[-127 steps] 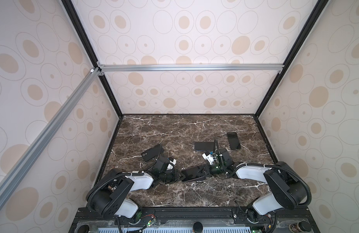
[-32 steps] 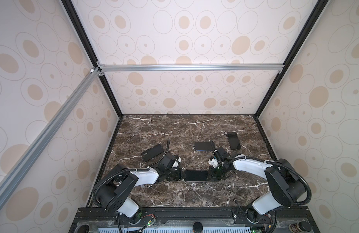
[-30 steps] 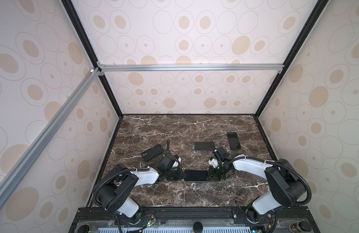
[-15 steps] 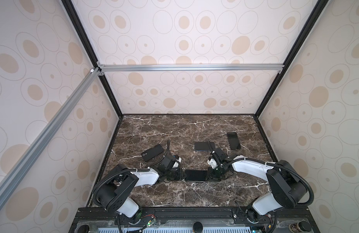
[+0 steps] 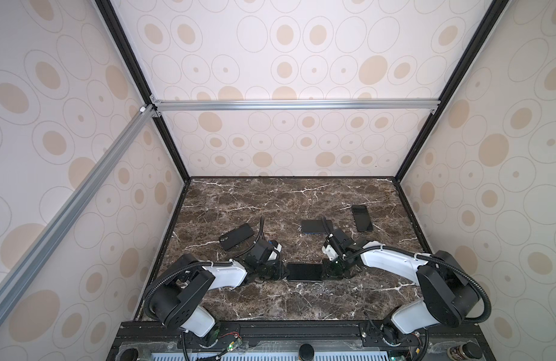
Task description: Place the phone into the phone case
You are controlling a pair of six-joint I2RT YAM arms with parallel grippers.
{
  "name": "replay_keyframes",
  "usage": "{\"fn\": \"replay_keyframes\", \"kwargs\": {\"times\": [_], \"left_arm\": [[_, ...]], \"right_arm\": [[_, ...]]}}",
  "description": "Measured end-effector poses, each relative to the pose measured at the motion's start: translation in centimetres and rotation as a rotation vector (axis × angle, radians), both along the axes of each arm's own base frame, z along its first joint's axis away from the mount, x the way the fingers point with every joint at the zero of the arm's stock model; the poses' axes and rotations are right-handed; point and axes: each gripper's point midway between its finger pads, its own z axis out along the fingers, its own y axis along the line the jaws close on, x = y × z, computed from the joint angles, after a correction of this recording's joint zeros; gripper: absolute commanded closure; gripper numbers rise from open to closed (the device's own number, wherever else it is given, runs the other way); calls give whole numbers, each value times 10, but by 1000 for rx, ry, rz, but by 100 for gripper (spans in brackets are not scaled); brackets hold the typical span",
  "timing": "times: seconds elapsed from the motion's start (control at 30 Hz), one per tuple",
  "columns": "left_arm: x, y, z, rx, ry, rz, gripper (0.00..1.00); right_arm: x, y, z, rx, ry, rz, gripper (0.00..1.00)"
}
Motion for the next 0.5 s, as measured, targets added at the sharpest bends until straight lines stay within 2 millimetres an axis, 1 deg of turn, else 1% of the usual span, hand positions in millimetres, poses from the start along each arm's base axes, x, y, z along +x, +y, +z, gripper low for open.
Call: {"fn": "replay_keyframes", "kwargs": {"times": [0.2, 0.3, 0.5], "left_arm": [[2, -2, 2, -12, -7, 2, 83], [1, -2, 1, -16, -6, 7, 84], [0, -1, -1, -27, -2, 16, 85]], "right_arm": [[-1, 0, -5, 19, 20, -21, 89], [-2, -1, -7, 32, 37, -35, 91], [-4, -1, -11, 61, 85, -59, 91]]}}
